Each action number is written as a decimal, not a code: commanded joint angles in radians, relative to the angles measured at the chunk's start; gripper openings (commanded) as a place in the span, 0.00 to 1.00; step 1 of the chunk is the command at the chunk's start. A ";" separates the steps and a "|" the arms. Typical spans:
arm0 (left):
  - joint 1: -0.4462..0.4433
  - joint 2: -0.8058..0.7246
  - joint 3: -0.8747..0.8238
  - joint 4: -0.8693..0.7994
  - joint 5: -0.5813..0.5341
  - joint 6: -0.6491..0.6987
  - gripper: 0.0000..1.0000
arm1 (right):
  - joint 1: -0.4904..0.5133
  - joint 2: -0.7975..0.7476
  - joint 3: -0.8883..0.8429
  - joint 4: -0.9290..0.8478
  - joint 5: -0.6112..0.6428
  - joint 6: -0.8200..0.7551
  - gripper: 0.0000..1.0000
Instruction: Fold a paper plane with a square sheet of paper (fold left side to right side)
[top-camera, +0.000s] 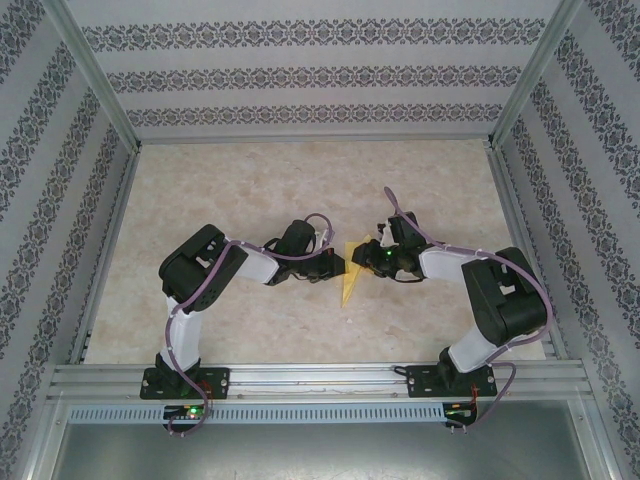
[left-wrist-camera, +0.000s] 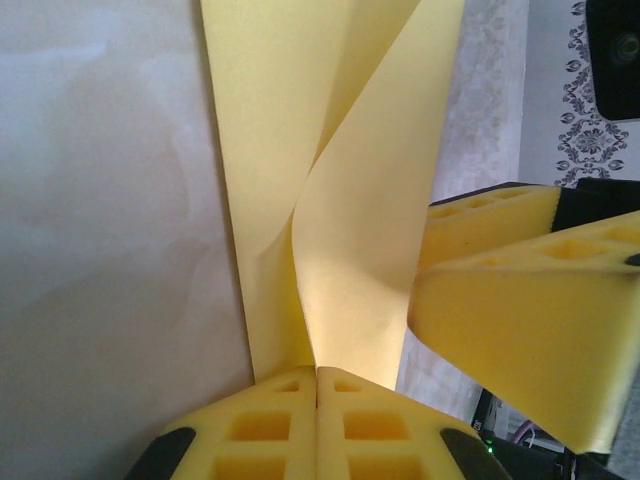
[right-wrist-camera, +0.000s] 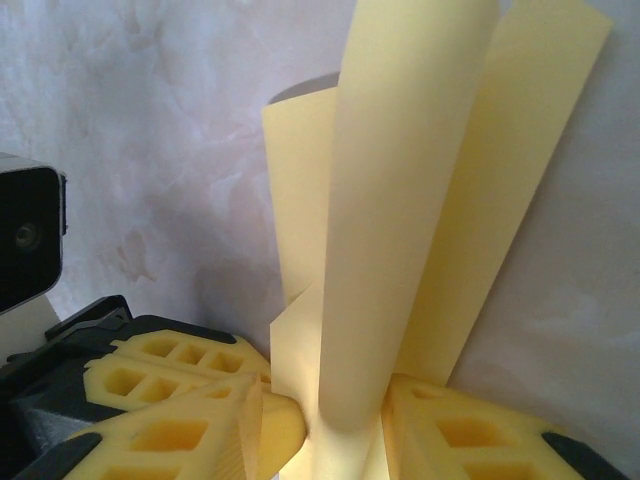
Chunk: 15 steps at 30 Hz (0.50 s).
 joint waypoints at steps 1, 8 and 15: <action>0.014 0.065 -0.007 -0.129 -0.125 0.054 0.04 | -0.007 -0.022 -0.014 0.001 -0.007 0.012 0.36; 0.014 0.063 -0.003 -0.151 -0.142 0.060 0.04 | -0.012 -0.037 -0.017 -0.041 0.017 -0.004 0.35; 0.014 0.061 -0.002 -0.168 -0.157 0.060 0.03 | -0.031 -0.100 -0.018 -0.104 0.025 -0.030 0.35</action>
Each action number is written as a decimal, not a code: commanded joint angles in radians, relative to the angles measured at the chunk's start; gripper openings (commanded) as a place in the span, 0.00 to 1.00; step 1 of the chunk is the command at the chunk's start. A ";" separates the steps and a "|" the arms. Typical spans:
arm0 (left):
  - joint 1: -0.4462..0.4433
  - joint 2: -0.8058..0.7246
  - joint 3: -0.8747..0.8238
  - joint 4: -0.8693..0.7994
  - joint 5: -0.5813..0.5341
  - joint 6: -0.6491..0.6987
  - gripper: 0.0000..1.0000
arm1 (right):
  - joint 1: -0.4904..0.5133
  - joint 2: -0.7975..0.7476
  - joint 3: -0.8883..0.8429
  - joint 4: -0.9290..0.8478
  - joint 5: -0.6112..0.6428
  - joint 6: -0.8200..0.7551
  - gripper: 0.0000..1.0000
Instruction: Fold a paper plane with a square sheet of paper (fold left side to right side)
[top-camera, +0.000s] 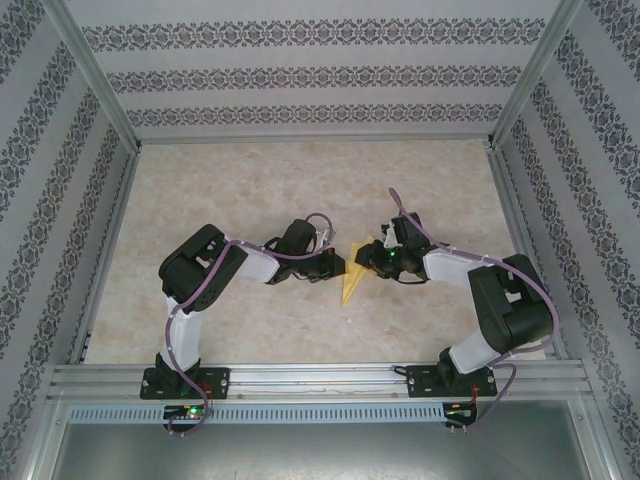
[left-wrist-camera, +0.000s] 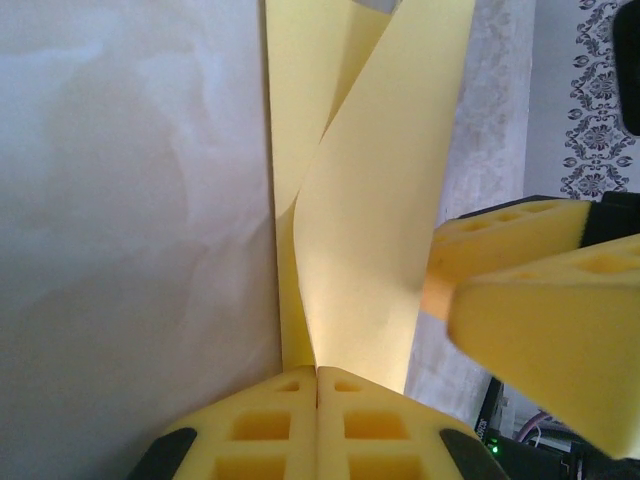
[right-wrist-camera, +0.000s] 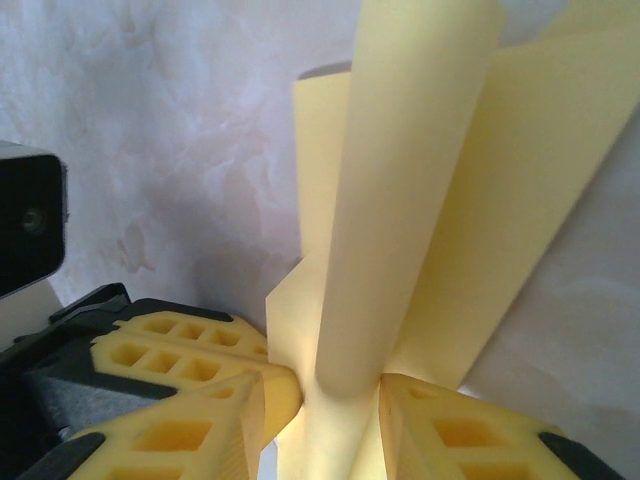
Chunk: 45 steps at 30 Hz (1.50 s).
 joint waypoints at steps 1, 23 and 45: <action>0.014 0.060 -0.013 -0.141 -0.157 0.043 0.03 | -0.019 -0.054 -0.005 -0.065 0.021 -0.038 0.35; -0.001 0.079 0.040 -0.164 -0.110 0.090 0.05 | 0.019 0.050 0.124 -0.103 0.032 -0.067 0.21; -0.009 0.109 0.081 -0.205 -0.099 0.099 0.15 | 0.035 0.066 0.112 -0.131 0.101 -0.075 0.19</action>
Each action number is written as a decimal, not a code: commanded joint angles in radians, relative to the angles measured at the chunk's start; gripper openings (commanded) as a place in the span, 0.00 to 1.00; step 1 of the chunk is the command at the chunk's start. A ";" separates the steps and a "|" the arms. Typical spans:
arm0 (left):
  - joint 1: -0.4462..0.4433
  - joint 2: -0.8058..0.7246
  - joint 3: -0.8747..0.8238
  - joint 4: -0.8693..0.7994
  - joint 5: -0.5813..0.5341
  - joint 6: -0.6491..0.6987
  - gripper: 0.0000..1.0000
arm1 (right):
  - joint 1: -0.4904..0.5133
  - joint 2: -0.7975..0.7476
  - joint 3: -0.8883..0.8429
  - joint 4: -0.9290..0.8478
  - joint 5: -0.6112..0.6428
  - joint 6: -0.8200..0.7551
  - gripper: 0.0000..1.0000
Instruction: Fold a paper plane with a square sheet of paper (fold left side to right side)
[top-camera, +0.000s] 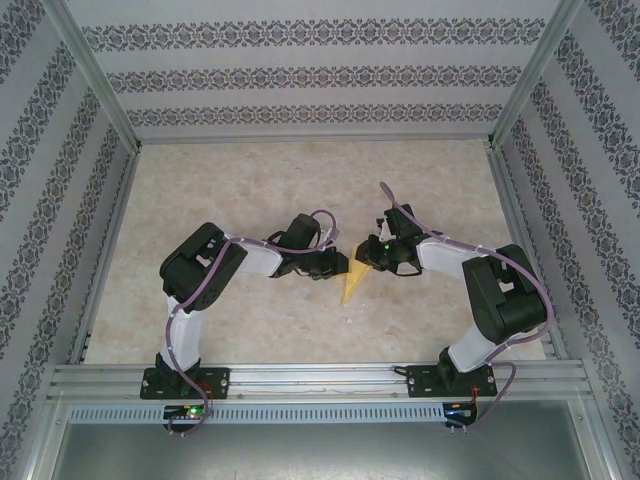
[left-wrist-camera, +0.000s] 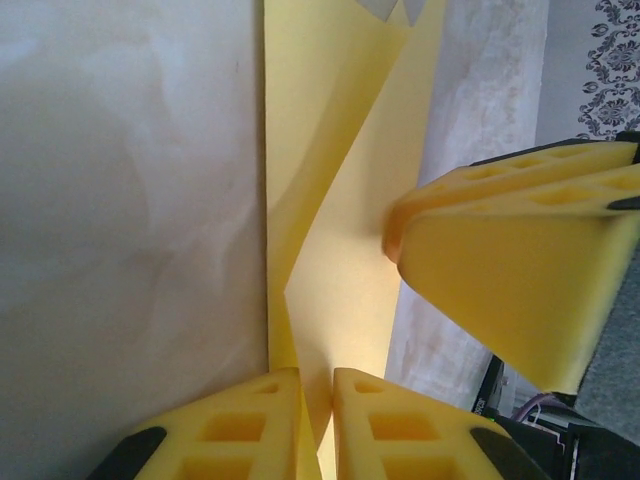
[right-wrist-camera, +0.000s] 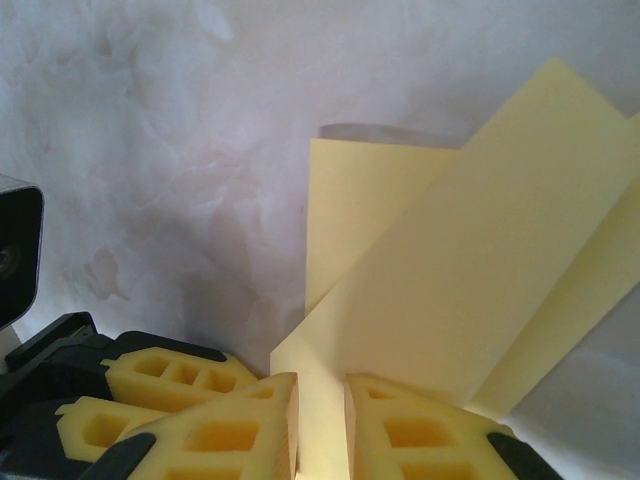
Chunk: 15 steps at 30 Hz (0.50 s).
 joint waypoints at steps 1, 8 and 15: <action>-0.009 0.099 0.003 -0.069 -0.146 0.054 0.14 | 0.010 -0.009 -0.007 -0.023 0.028 -0.014 0.19; -0.009 0.109 0.012 -0.083 -0.152 0.051 0.14 | 0.008 -0.012 -0.021 -0.022 0.045 -0.008 0.19; -0.009 0.122 0.023 -0.093 -0.154 0.048 0.14 | 0.008 -0.007 -0.033 -0.021 0.054 -0.004 0.18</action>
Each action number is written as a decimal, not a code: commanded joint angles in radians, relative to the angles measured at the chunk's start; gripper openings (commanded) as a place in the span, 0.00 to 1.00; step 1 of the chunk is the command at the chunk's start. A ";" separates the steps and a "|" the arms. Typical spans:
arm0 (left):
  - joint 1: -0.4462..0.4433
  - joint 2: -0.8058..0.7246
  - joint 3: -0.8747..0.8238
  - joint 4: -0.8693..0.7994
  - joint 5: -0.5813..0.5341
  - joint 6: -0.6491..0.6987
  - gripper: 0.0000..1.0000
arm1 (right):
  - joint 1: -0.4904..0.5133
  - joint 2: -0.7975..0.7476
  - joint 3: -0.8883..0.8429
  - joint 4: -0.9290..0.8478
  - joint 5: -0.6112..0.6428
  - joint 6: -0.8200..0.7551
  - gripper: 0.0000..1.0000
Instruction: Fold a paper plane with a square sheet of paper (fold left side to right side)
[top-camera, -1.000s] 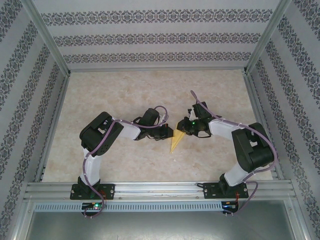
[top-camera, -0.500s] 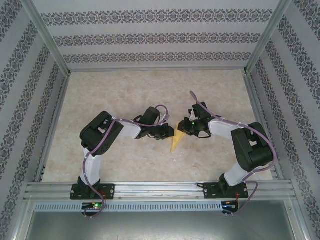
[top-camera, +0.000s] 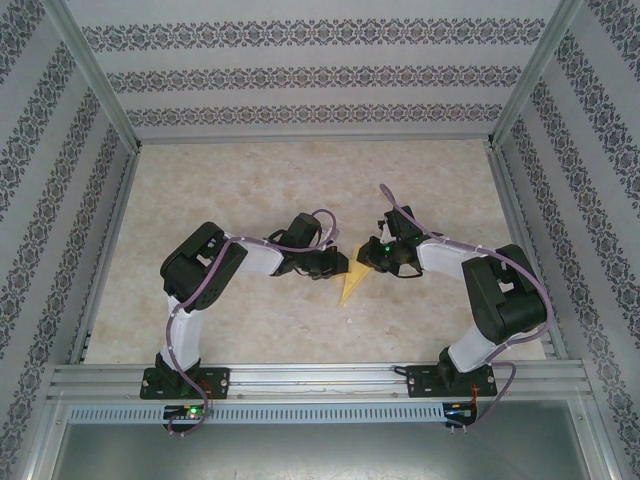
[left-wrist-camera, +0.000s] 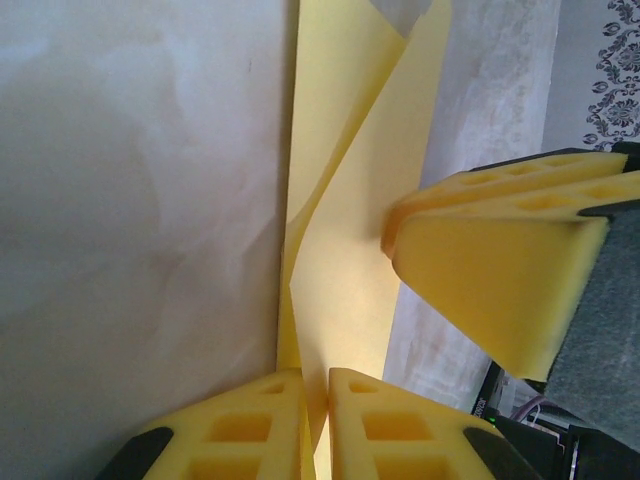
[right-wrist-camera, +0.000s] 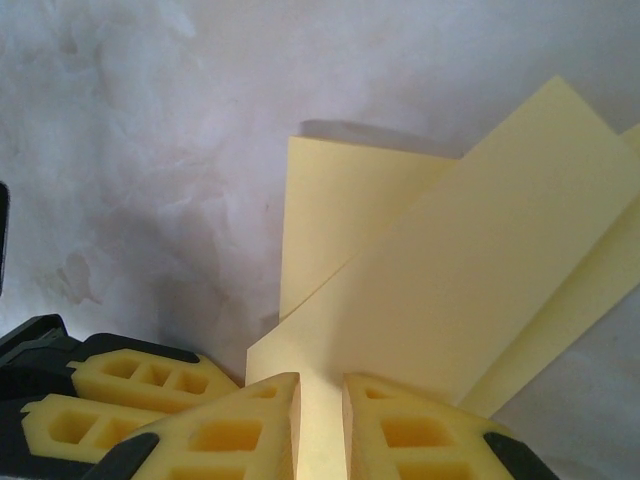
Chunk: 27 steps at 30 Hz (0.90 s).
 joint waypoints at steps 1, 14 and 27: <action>-0.009 0.117 0.001 -0.052 -0.158 0.045 0.14 | 0.009 -0.008 -0.020 -0.021 0.029 -0.003 0.18; -0.010 0.136 0.019 -0.064 -0.155 0.040 0.14 | 0.008 -0.002 -0.043 -0.004 0.038 0.004 0.17; -0.007 0.088 -0.025 -0.017 -0.161 0.037 0.14 | 0.000 0.054 -0.049 0.024 0.034 0.010 0.17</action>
